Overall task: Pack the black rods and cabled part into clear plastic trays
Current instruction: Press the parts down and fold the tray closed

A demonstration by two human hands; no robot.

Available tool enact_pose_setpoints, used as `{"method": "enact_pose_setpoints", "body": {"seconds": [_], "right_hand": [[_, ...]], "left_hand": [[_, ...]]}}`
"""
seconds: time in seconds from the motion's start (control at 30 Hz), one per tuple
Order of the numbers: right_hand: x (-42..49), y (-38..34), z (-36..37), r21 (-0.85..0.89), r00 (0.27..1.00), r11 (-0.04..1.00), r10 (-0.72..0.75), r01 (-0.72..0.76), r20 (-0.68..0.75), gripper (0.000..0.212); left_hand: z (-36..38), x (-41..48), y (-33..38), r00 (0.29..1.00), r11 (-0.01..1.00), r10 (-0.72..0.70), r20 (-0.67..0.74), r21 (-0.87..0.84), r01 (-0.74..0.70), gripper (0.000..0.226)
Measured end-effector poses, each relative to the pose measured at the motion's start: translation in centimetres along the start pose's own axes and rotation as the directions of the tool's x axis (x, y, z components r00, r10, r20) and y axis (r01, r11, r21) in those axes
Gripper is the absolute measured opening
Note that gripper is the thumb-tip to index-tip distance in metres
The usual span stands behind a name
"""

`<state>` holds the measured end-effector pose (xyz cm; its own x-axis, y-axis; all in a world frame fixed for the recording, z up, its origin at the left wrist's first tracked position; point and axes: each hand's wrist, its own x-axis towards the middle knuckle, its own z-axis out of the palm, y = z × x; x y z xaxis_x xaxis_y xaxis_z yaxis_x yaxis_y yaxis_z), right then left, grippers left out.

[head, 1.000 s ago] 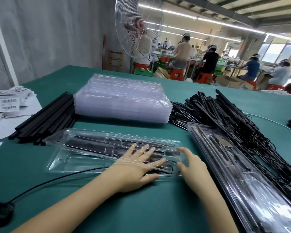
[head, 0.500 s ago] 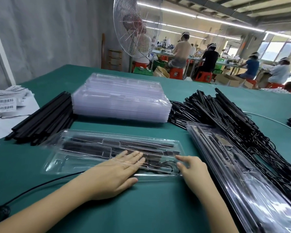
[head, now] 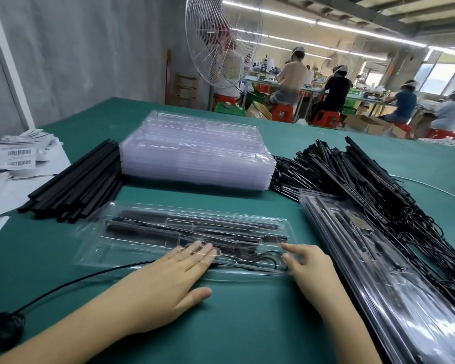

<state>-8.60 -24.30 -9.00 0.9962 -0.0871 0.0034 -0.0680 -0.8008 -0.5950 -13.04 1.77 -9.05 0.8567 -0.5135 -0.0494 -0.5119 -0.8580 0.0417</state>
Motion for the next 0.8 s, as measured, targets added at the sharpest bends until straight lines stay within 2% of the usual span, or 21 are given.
{"method": "enact_pose_setpoints", "body": {"seconds": [0.13,0.23,0.3,0.37,0.4,0.43,0.53,0.7,0.8], "right_hand": [[0.2,-0.2,0.0,-0.01,1.0,1.0,-0.009,0.009,-0.021,0.031],[0.1,-0.1,0.0,-0.033,1.0,0.999,-0.005,0.004,-0.021,0.031],[0.1,0.0,0.0,-0.041,1.0,0.999,-0.002,0.001,-0.023,0.031],[0.1,-0.1,0.0,-0.051,1.0,0.999,0.006,-0.007,-0.025,0.031],[0.1,-0.2,0.0,-0.062,1.0,0.998,0.01,-0.011,-0.021,0.031],[0.0,-0.3,0.0,-0.069,1.0,0.998,0.013,-0.014,-0.014,0.032],[-0.3,-0.6,-0.1,-0.064,1.0,0.998,0.018,-0.018,0.003,0.032],[0.4,-1.0,-1.0,-0.018,0.999,0.999,0.04,-0.04,0.021,0.03],[1.2,-1.1,-1.6,0.142,0.992,0.985,0.09,-0.101,0.084,0.058]], "left_hand": [[-0.7,-1.6,-0.1,0.997,0.997,-0.061,0.038,0.053,0.059,0.066],[-2.1,-3.0,0.3,0.997,0.996,-0.073,-0.009,0.04,0.073,0.064],[-3.4,-3.3,0.6,0.981,0.994,-0.084,-0.177,-0.079,0.071,0.068],[-3.4,-2.4,-0.2,0.902,0.989,-0.072,-0.426,-0.145,0.011,0.054],[-3.3,-1.7,-0.5,0.899,0.989,-0.104,-0.426,-0.137,0.05,0.05],[-2.9,-1.0,-0.9,0.918,0.988,-0.151,-0.368,-0.095,0.124,0.053],[-0.1,0.5,-2.8,0.938,0.943,-0.333,-0.091,-0.055,0.329,0.055],[1.1,1.3,-3.7,0.939,0.938,-0.341,-0.047,-0.091,0.336,0.05],[1.2,1.3,-3.7,0.94,0.938,-0.341,-0.02,-0.077,0.338,0.049]]}}
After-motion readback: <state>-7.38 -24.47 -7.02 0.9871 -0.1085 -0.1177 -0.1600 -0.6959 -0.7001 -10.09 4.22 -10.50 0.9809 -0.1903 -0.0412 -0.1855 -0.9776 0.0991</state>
